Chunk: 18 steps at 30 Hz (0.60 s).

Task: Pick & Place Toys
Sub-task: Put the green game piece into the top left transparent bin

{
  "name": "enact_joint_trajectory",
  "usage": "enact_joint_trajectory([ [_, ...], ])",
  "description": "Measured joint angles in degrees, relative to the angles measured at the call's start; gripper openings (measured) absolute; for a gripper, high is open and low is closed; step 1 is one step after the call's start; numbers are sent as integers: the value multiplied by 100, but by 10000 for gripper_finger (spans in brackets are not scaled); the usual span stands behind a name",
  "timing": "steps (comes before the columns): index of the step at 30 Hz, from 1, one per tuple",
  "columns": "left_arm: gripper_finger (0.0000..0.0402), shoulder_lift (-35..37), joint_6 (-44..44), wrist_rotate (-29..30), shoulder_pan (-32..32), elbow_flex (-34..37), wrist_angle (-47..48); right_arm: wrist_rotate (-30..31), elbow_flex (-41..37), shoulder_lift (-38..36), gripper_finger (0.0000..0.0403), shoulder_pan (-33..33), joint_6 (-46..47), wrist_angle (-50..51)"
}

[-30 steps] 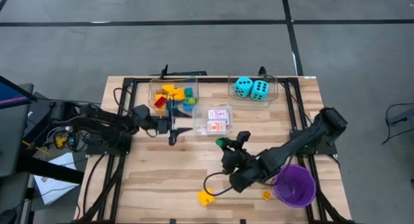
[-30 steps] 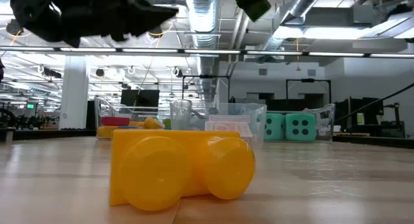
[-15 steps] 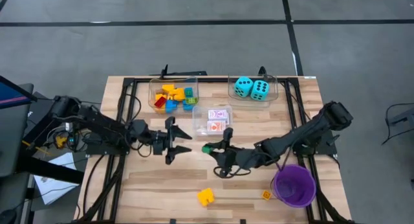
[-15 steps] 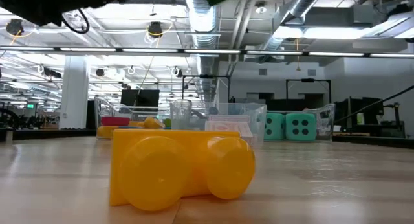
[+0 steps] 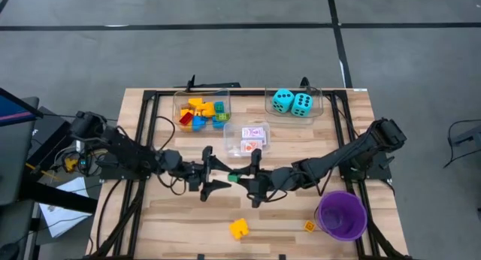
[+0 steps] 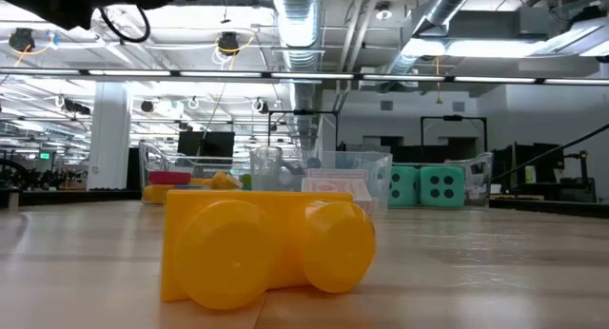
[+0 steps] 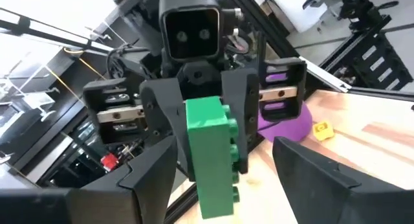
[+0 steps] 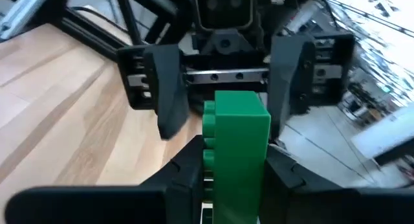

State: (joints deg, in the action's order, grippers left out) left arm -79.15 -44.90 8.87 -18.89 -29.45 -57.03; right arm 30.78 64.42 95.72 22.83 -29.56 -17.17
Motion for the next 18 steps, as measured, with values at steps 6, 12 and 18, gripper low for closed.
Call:
enact_joint_trajectory([
  [6, 238, -201, -36, 345, -241, -219, -12, -168, 0, 2, 86, -50, 1, 67],
  [12, 227, -45, -34, 631, -441, -230, -130, -421, 0, 2, 86, -97, 44, 167],
  [18, 218, -44, -34, 631, -486, -228, -93, -701, 0, 2, 86, -127, 65, 33],
])
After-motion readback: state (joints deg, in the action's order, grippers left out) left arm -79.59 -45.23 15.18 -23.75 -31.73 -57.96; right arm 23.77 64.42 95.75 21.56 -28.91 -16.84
